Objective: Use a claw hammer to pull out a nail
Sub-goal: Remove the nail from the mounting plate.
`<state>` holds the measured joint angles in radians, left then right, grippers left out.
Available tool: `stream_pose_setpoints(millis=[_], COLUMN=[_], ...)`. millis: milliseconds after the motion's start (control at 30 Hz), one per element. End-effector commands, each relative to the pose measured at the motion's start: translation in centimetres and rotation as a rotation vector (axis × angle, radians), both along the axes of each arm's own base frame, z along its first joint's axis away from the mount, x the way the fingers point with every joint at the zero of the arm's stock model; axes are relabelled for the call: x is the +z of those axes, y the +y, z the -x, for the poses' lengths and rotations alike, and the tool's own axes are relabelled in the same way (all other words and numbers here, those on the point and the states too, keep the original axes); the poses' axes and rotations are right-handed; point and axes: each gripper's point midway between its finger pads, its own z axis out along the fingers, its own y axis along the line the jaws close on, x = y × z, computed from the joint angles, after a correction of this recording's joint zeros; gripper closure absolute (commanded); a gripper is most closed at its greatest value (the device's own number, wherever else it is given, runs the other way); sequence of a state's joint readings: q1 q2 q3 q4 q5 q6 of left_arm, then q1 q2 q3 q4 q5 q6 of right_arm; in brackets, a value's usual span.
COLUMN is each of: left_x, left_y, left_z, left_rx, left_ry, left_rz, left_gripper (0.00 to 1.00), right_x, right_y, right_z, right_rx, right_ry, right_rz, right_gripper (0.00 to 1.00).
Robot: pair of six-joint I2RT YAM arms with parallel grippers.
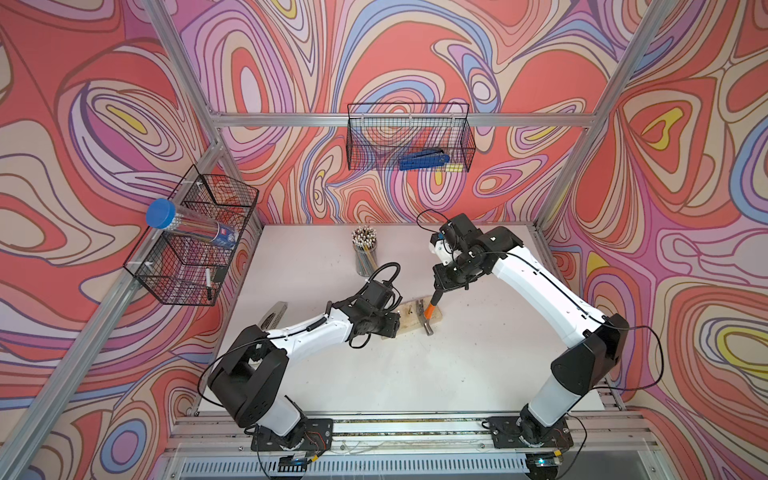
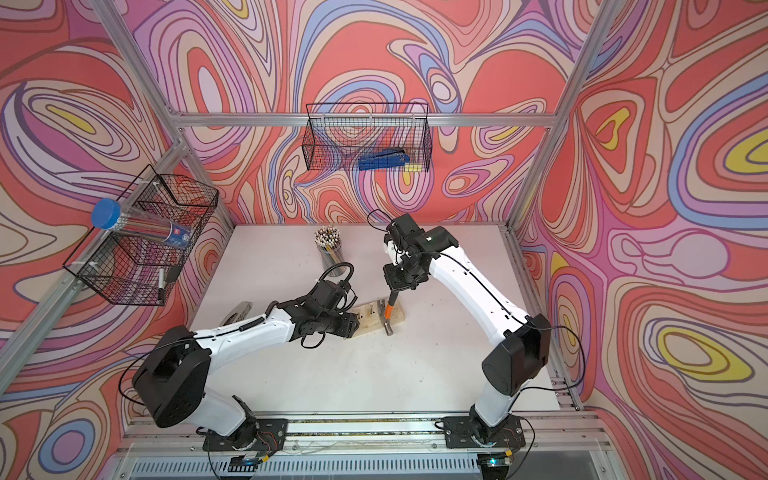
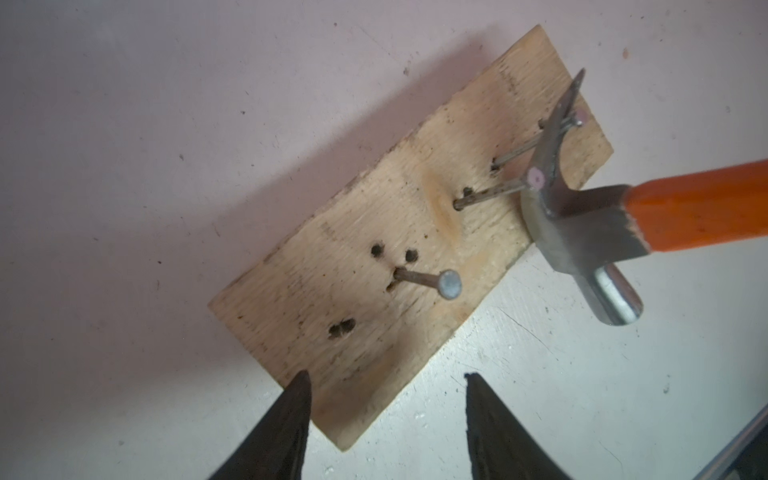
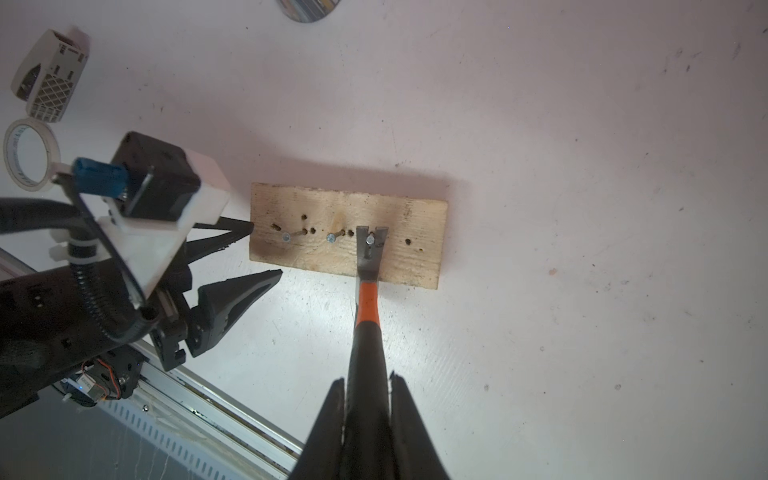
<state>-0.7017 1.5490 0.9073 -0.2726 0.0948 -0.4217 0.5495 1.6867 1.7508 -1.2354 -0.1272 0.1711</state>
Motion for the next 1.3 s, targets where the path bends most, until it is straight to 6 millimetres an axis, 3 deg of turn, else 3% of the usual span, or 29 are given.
stream_pose_setpoints(millis=[0, 367, 867, 1267], left_x=[0.6, -1.4, -5.0, -6.1], left_y=[-0.8, -0.6, 2.6, 3.0], left_z=[-1.6, -3.2, -2.8, -2.3], left_rx=[0.014, 0.056, 0.062, 0.044], left_ry=[-0.060, -0.098, -0.084, -0.069], left_rz=[-0.001, -0.092, -0.306, -0.343], left_gripper=[0.40, 0.42, 0.48, 0.49], right_x=[-0.7, -2.2, -3.7, -5.0], right_y=[0.8, 0.9, 0.8, 0.8], right_z=[-2.4, -2.2, -1.8, -0.5], right_rx=[0.016, 0.011, 0.012, 0.024], right_ry=[-0.108, -0.149, -0.216, -0.288], right_rz=[0.001, -0.022, -0.058, -0.064], right_gripper=[1.00, 1.00, 1.00, 1.00])
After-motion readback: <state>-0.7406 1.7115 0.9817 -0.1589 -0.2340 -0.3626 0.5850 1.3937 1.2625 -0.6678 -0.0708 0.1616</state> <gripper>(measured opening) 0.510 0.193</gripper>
